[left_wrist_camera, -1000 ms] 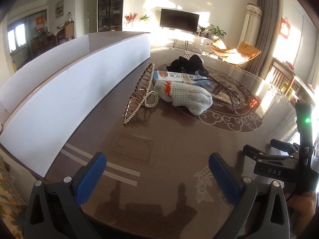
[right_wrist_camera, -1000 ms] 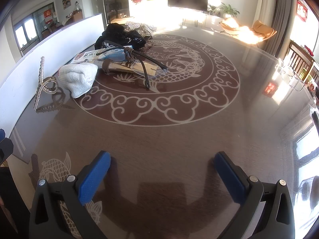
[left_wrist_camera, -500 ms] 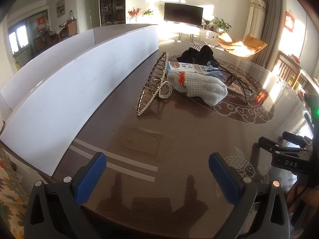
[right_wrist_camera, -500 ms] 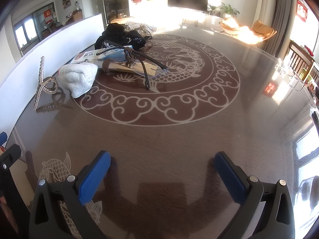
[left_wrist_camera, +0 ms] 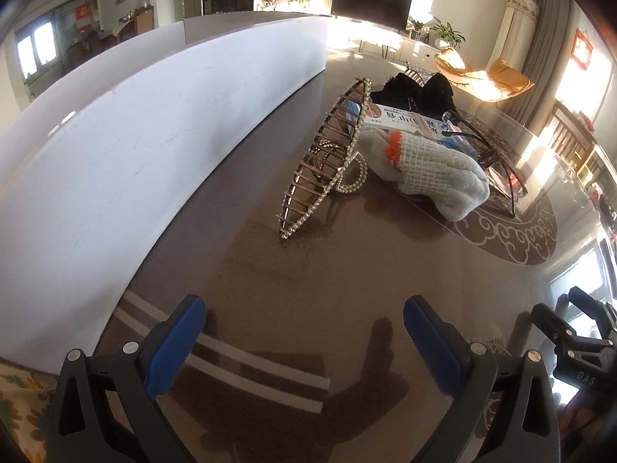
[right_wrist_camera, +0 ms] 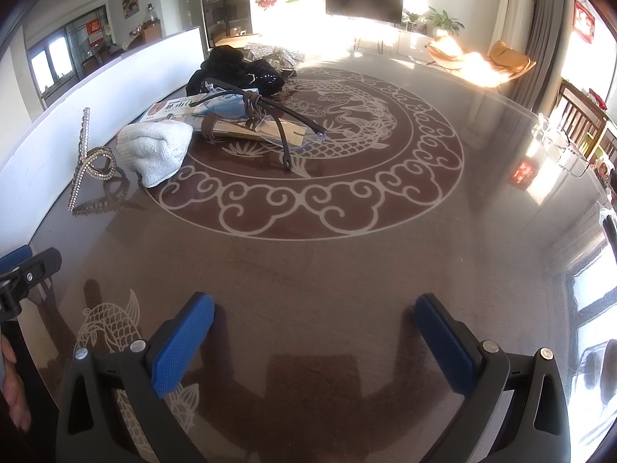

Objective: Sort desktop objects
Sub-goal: 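Grasp the beaded wicker boat with the left tool while the right tool grasps the white glove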

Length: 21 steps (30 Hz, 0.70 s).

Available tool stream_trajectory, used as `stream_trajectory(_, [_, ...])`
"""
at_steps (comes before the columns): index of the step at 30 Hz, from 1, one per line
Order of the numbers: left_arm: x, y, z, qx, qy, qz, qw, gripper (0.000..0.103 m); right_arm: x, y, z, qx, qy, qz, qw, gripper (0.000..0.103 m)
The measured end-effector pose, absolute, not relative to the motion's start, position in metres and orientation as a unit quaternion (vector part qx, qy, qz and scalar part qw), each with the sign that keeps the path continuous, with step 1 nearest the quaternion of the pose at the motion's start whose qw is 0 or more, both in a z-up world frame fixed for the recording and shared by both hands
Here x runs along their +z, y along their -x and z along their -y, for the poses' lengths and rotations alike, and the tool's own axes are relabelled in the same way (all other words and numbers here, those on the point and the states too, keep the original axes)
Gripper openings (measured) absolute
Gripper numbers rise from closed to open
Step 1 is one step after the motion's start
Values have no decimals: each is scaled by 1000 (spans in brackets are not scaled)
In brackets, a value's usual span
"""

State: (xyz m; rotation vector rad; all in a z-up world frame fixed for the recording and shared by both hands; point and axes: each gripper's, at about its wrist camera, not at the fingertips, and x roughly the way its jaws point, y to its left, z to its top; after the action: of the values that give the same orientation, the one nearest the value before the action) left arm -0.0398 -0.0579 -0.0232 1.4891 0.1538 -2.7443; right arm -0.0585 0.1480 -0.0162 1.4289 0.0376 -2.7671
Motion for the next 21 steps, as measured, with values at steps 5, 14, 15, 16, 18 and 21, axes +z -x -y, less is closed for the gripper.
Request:
stream_trajectory(5, [-28, 90, 51, -874, -485, -1, 3, 103, -16, 58, -148, -888, -459, -12, 14, 103])
stream_trajectory(14, [-18, 125, 31, -889, -456, 23, -33, 48, -16, 59, -147, -888, -459, -13, 15, 103])
stream_trajectory(15, [-17, 121, 33, -889, -456, 18, -31, 36, -16, 59, -147, -888, -458, -13, 15, 103])
stream_trajectory(16, [-16, 116, 34, -890, -454, 19, -24, 26, -16, 59, -147, -889, -458, -13, 15, 103])
stream_trajectory(18, [-15, 101, 38, -890, -454, 14, -22, 25, -16, 60, -146, -888, -459, -14, 16, 103])
stream_trajectory(21, [-15, 75, 42, -894, -447, -2, -17, 25, -10, 66, -137, -890, -451, -22, 66, 103])
